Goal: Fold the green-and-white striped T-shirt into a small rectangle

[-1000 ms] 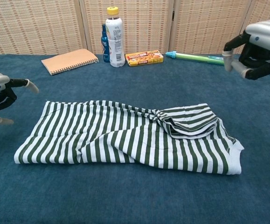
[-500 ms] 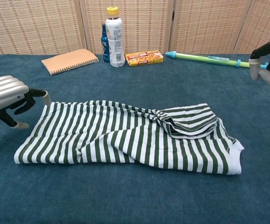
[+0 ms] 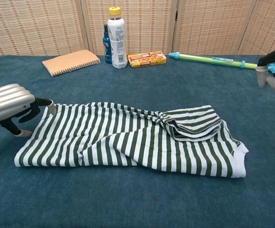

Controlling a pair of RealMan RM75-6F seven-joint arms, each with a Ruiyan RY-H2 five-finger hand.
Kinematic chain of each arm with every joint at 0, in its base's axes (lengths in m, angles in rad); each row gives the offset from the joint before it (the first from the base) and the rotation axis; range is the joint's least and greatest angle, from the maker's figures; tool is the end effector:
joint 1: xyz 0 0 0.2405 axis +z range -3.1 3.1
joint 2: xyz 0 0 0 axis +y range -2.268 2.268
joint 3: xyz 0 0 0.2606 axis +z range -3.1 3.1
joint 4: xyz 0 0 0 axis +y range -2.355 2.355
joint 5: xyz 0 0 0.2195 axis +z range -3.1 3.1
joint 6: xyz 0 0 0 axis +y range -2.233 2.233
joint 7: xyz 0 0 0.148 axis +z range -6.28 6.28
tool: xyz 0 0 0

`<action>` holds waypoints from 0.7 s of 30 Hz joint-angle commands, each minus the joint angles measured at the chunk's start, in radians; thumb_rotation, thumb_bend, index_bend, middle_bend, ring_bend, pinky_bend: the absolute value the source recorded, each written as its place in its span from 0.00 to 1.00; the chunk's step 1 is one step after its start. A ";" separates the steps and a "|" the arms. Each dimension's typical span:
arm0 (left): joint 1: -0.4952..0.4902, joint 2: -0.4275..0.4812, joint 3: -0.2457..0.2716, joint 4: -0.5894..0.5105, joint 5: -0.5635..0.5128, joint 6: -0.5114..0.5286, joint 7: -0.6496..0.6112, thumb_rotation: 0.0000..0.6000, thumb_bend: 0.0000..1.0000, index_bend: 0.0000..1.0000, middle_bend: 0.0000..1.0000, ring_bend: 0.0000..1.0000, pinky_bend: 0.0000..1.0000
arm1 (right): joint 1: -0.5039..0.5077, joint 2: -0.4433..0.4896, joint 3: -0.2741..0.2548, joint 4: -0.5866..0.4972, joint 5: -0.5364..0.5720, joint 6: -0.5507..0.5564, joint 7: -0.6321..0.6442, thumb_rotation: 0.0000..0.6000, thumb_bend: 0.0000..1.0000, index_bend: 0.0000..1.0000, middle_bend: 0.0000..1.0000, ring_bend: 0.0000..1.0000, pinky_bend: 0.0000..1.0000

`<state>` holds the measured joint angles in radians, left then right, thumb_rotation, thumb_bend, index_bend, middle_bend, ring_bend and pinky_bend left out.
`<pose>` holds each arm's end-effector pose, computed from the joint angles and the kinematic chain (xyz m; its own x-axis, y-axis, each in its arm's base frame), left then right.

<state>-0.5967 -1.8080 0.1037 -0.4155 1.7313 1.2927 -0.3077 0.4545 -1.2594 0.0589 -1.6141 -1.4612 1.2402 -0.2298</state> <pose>-0.2952 0.3537 -0.0103 0.6864 -0.0218 0.7269 0.5853 -0.5766 -0.5701 -0.2295 -0.2843 0.0747 0.5151 -0.0642 0.8547 -0.8138 -0.3496 0.4641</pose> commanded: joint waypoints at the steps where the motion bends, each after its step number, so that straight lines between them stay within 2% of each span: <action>1: -0.001 -0.012 0.000 -0.001 -0.003 -0.006 0.015 1.00 0.18 0.36 0.82 0.78 0.93 | -0.002 0.001 -0.001 0.000 -0.005 0.000 0.004 1.00 0.51 0.74 0.96 1.00 1.00; 21: -0.026 -0.030 -0.006 -0.030 -0.027 -0.022 -0.007 1.00 0.17 0.38 0.82 0.78 0.93 | -0.021 -0.001 0.010 0.010 -0.014 0.004 0.025 1.00 0.51 0.74 0.97 1.00 1.00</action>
<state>-0.6230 -1.8389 0.0983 -0.4438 1.7060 1.2702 -0.3126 0.4339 -1.2599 0.0692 -1.6042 -1.4754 1.2440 -0.2044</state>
